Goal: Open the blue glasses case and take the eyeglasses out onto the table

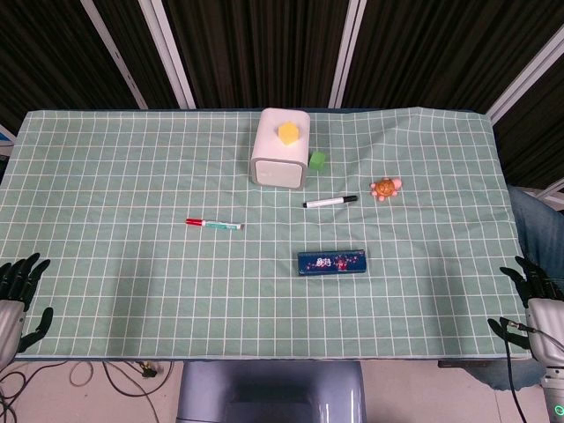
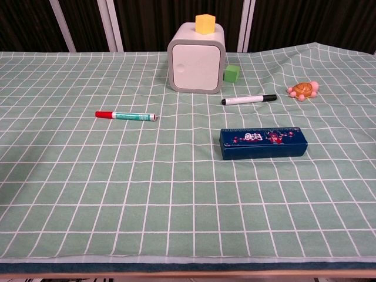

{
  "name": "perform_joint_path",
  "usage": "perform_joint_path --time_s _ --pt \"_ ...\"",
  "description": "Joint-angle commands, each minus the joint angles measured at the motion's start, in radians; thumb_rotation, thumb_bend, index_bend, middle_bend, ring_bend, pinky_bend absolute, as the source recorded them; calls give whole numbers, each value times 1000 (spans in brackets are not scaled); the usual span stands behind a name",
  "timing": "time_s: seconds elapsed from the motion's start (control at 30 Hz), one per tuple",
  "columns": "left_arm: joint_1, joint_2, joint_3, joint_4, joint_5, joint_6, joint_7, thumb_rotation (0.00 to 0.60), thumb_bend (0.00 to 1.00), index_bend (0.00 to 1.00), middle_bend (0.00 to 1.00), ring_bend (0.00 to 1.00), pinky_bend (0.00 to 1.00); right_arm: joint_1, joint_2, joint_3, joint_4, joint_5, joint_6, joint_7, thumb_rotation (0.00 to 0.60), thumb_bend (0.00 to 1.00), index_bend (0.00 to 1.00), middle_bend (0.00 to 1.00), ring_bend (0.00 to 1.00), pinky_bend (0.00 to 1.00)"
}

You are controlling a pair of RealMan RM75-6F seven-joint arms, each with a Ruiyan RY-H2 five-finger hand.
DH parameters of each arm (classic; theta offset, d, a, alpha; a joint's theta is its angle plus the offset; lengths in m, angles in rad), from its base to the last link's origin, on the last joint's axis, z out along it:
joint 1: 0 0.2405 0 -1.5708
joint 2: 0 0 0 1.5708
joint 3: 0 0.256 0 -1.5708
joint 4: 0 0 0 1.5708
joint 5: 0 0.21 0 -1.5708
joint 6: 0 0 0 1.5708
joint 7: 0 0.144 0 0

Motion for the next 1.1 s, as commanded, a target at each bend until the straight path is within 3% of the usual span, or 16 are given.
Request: perform_joint_path --time_s 0.03,1.1 --pt "0 0 1 1 1 1 1 600 442 23 0 0 0 0 0 0 -1 -1 -1 -2 600 204 207 99 108 230" --pt "5 3 4 1 8 6 -1 600 443 26 0 0 0 -2 -6 12 4 1 -10 7 600 204 207 99 108 230"
